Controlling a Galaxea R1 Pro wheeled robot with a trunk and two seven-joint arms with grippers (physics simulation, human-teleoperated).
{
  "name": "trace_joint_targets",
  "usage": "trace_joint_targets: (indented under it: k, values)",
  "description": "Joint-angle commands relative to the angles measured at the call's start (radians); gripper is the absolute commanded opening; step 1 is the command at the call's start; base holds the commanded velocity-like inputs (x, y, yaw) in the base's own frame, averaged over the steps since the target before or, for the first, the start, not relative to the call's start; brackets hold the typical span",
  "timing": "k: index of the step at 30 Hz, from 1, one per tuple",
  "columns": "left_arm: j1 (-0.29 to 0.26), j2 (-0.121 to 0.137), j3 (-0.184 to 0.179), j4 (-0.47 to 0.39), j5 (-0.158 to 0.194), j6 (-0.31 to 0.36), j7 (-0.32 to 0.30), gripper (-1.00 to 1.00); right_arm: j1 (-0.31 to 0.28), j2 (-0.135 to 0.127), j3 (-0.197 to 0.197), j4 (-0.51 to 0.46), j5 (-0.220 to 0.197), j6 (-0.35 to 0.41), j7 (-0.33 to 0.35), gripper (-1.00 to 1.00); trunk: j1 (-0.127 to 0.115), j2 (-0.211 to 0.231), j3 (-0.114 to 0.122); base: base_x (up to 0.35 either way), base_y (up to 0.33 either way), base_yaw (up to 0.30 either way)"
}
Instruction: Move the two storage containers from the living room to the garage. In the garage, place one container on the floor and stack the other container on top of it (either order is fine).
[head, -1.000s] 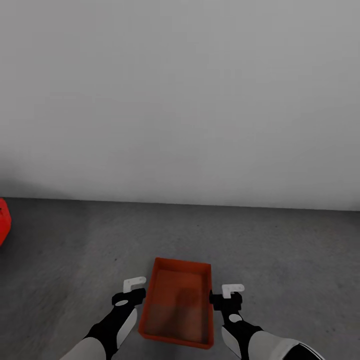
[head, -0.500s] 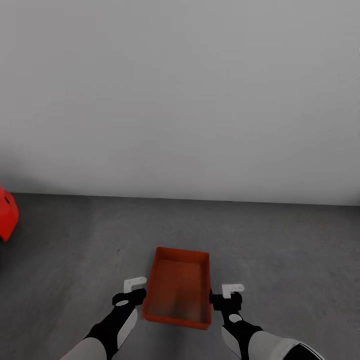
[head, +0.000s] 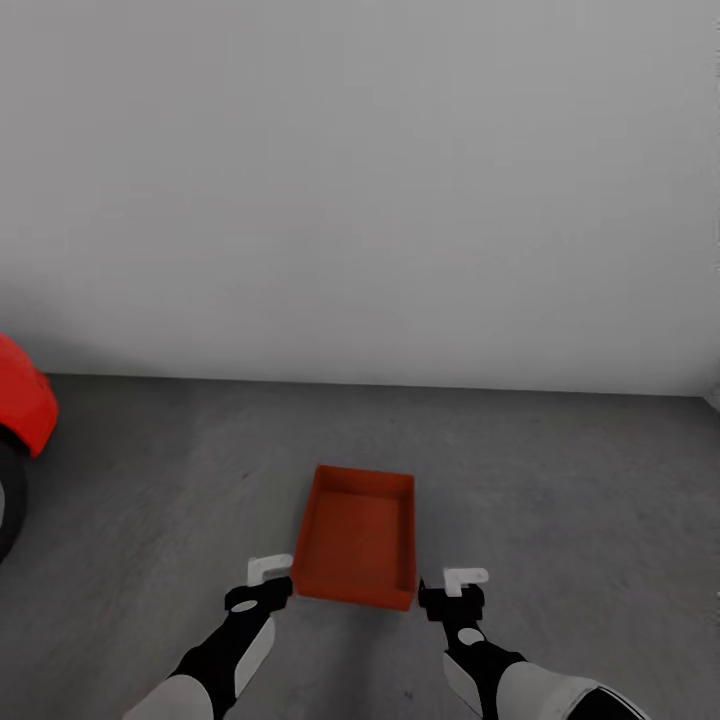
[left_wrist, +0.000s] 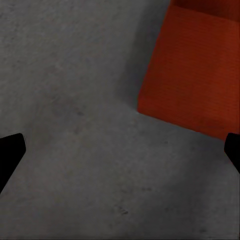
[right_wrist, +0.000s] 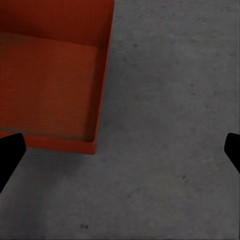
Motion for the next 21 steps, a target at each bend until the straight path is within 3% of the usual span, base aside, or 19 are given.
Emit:
trace_joint_targets:
  k: [1, 21]
  values:
    - [0.0, 0.001, -0.009, -0.003, 0.009, 0.005, 0.008, 1.0, -0.001, 0.001, 0.008, 0.001, -0.008, -0.003, -0.003, 1.0, -0.001, -0.001, -0.001, -0.263, 0.0, 0.0]
    - [0.0, 0.0, -0.01, -0.005, 0.009, 0.003, 0.008, 1.0, -0.001, 0.001, 0.008, 0.001, -0.008, -0.004, -0.003, 1.0, -0.004, 0.006, 0.002, -0.019, 0.0, 0.0]
